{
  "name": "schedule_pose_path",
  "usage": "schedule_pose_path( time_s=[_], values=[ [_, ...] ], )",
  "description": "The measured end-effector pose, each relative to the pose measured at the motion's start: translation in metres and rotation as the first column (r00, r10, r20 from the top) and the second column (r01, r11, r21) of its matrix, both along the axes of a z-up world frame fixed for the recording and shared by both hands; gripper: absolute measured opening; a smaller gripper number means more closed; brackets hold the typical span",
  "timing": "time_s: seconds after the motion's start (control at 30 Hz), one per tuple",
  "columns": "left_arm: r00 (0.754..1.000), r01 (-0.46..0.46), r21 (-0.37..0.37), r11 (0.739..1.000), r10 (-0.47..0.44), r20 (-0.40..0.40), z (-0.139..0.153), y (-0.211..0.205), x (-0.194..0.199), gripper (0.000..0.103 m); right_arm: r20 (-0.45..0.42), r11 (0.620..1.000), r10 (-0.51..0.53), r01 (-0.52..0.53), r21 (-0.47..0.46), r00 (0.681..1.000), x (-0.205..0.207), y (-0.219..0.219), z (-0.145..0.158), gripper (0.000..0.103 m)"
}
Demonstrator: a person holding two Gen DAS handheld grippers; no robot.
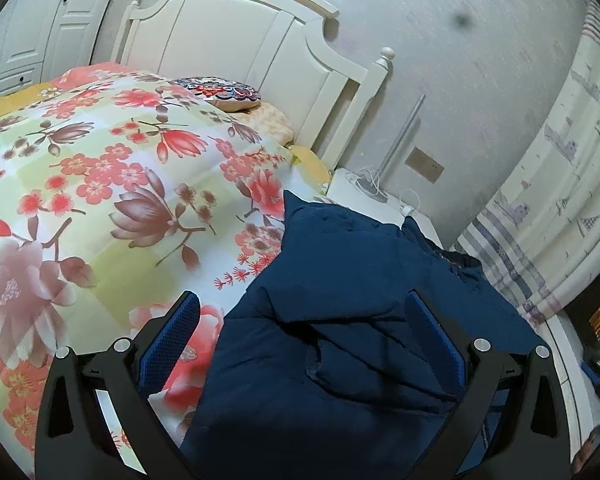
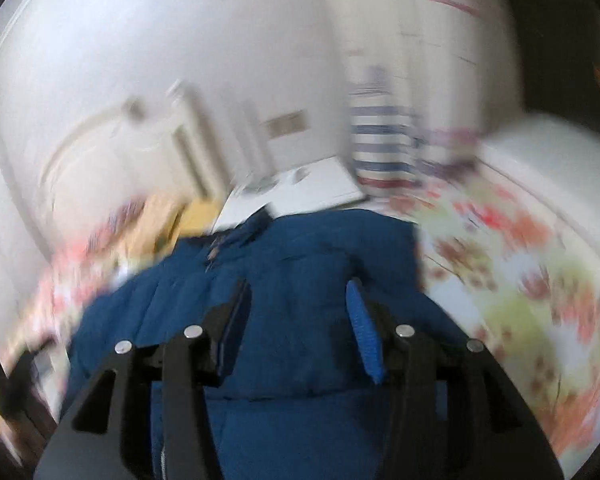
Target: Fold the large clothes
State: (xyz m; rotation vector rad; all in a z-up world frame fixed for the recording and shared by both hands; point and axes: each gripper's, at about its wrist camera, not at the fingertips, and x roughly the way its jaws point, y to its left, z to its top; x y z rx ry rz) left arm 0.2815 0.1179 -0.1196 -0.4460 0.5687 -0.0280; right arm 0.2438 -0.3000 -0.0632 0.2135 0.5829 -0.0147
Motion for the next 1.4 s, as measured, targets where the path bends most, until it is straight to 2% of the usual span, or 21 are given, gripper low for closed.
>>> schedule_pose_path(
  time_s=[0.07, 0.17, 0.27, 0.37, 0.43, 0.5, 0.57, 0.6, 0.67, 0.7, 0.73, 0.8, 0.9, 0.93, 1.0, 1.07, 1.13, 1.17, 1.27, 1.33, 1.4],
  values=[
    [1.000, 0.001, 0.001, 1.000, -0.001, 0.004, 0.000, 0.000, -0.001, 0.098, -0.078, 0.996, -0.005, -0.002, -0.090, 0.997, 0.024, 0.015, -0.015, 0.050],
    [1.000, -0.011, -0.025, 1.000, 0.011, 0.026, 0.002, 0.006, -0.004, 0.098, -0.188, 0.992, -0.046, 0.023, -0.122, 0.981, 0.044, 0.015, -0.051, 0.054],
    [0.998, -0.018, -0.032, 0.999, 0.020, 0.063, 0.013, 0.005, -0.008, 0.098, -0.167, 0.990, -0.036, 0.012, -0.142, 0.985, 0.038, 0.019, -0.069, 0.055],
    [0.994, 0.050, -0.046, 0.998, -0.045, 0.102, 0.044, -0.010, -0.003, 0.098, -0.173, 0.985, -0.037, 0.007, -0.171, 0.984, 0.041, 0.025, -0.072, 0.058],
    [0.987, 0.128, 0.019, 0.992, -0.129, 0.093, 0.066, -0.039, 0.011, 0.098, -0.173, 0.986, -0.035, 0.006, -0.169, 0.984, 0.044, 0.024, -0.073, 0.059],
    [0.979, 0.196, 0.112, 0.974, -0.202, 0.044, 0.073, -0.070, 0.030, 0.098, -0.170, 0.989, -0.028, 0.002, -0.149, 0.985, 0.043, 0.021, -0.072, 0.060],
    [0.978, 0.206, 0.180, 0.962, -0.207, -0.010, 0.060, -0.093, 0.047, 0.098, -0.168, 0.991, -0.020, -0.003, -0.132, 0.986, 0.044, 0.018, -0.071, 0.061],
    [0.977, 0.215, 0.187, 0.959, -0.207, -0.061, 0.045, -0.101, 0.057, 0.098, -0.167, 0.992, -0.016, -0.006, -0.125, 0.986, 0.044, 0.017, -0.071, 0.062],
    [0.949, 0.270, 0.175, 0.947, -0.230, -0.217, 0.008, -0.112, 0.076, 0.098, -0.166, 0.993, -0.011, -0.009, -0.122, 0.986, 0.044, 0.017, -0.070, 0.063],
    [0.934, 0.288, 0.204, 0.936, -0.227, -0.275, -0.009, -0.117, 0.081, 0.098, -0.166, 0.993, -0.008, -0.012, -0.120, 0.986, 0.044, 0.017, -0.070, 0.064],
    [0.936, 0.299, 0.289, 0.909, -0.221, -0.274, -0.016, -0.127, 0.079, 0.098, -0.166, 0.993, -0.006, -0.015, -0.121, 0.986, 0.044, 0.018, -0.070, 0.065],
    [0.934, 0.305, 0.333, 0.892, -0.211, -0.289, -0.009, -0.134, 0.079, 0.098, -0.167, 0.993, -0.003, -0.017, -0.120, 0.986, 0.045, 0.018, -0.071, 0.066],
    [0.946, 0.289, 0.275, 0.917, -0.231, -0.226, 0.019, -0.129, 0.088, 0.098, -0.167, 0.993, 0.001, -0.020, -0.115, 0.986, 0.045, 0.018, -0.071, 0.067],
    [0.957, 0.263, 0.288, 0.921, -0.211, -0.198, 0.031, -0.128, 0.097, 0.098, -0.167, 0.993, 0.004, -0.023, -0.114, 0.986, 0.045, 0.018, -0.071, 0.068],
    [0.959, 0.248, 0.286, 0.925, -0.194, -0.205, 0.037, -0.129, 0.121, 0.098, -0.167, 0.993, 0.012, -0.031, -0.110, 0.986, 0.045, 0.018, -0.071, 0.071],
    [0.943, 0.237, 0.278, 0.931, -0.152, -0.297, 0.021, -0.127, 0.155, 0.098, -0.167, 0.994, 0.017, -0.036, -0.108, 0.986, 0.045, 0.018, -0.071, 0.072],
    [0.901, 0.241, 0.217, 0.946, -0.135, -0.412, -0.008, -0.116, 0.184, 0.098, -0.165, 0.994, 0.024, -0.042, -0.103, 0.986, 0.045, 0.018, -0.071, 0.073],
    [0.899, 0.249, 0.203, 0.947, -0.148, -0.413, -0.013, -0.113, 0.187, 0.099, -0.164, 0.994, 0.030, -0.047, -0.100, 0.986, 0.045, 0.019, -0.070, 0.073],
    [0.902, 0.255, 0.211, 0.944, -0.153, -0.404, -0.006, -0.112, 0.181, 0.098, -0.165, 0.994, 0.036, -0.053, -0.095, 0.986, 0.045, 0.019, -0.070, 0.075],
    [0.939, 0.194, 0.199, 0.961, -0.123, -0.322, 0.014, -0.107, 0.153, 0.098, -0.162, 0.995, 0.039, -0.054, -0.089, 0.986, 0.045, 0.018, -0.070, 0.076],
    [0.957, 0.201, 0.214, 0.956, -0.145, -0.250, 0.029, -0.115, 0.124, 0.098, -0.155, 0.995, 0.042, -0.055, -0.083, 0.987, 0.044, 0.017, -0.069, 0.076]
  ],
)
